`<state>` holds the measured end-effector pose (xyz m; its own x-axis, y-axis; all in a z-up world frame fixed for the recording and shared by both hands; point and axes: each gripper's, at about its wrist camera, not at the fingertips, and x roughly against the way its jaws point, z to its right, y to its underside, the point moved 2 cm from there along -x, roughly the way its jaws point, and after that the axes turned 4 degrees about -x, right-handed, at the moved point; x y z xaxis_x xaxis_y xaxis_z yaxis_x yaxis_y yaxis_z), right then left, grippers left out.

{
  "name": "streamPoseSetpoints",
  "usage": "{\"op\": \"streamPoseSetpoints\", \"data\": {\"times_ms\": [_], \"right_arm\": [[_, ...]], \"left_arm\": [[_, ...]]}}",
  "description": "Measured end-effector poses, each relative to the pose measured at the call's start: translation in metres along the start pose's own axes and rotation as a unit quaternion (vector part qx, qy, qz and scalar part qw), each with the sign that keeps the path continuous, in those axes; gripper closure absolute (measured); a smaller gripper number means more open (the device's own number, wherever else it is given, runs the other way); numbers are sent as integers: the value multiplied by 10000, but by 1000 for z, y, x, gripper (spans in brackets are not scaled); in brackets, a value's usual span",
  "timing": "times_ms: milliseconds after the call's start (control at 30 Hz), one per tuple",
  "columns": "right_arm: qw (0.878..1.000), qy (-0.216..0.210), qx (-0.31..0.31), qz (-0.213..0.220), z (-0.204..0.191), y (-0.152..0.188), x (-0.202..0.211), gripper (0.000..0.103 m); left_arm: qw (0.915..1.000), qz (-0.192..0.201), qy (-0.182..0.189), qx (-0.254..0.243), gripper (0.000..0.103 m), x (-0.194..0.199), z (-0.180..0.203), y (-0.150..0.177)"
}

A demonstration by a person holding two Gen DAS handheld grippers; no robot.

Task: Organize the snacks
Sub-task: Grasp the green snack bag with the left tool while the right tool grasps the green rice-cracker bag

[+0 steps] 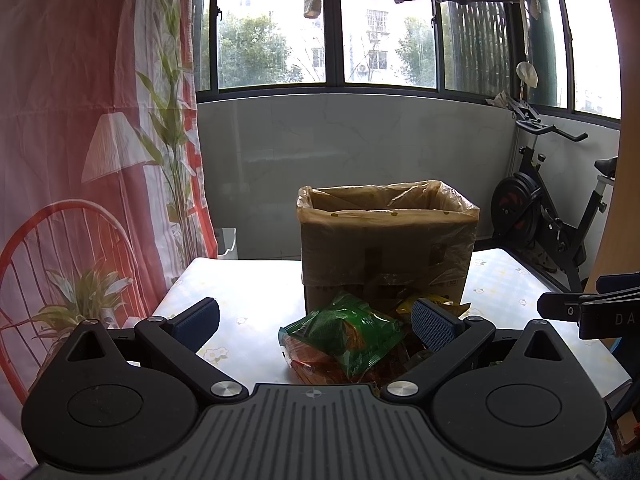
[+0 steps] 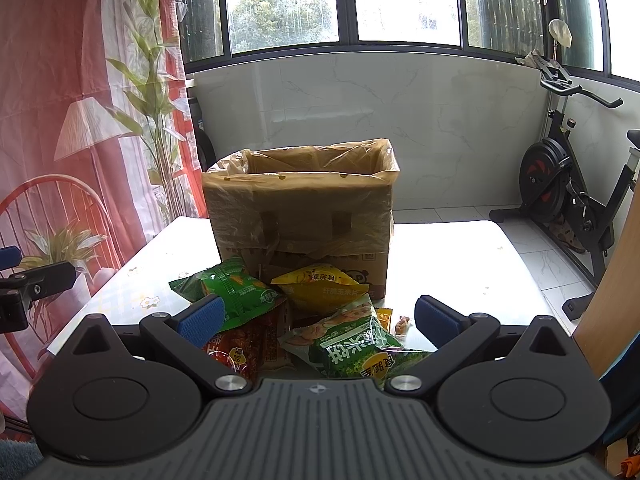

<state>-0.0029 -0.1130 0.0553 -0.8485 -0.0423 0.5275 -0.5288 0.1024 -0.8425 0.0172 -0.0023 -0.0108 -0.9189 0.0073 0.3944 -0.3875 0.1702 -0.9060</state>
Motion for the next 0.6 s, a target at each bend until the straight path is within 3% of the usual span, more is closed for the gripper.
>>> {"op": "streamPoseSetpoints", "data": {"times_ms": [367,600], "right_arm": [[10000,-11,-7,29,1,0,0,0],[9966,13,-292,775,28,-10,-1,0]], "left_arm": [[10000,-25,-57,62,0,-4,0,5],[9987,109,-459,178,0,-16,-11,0]]}}
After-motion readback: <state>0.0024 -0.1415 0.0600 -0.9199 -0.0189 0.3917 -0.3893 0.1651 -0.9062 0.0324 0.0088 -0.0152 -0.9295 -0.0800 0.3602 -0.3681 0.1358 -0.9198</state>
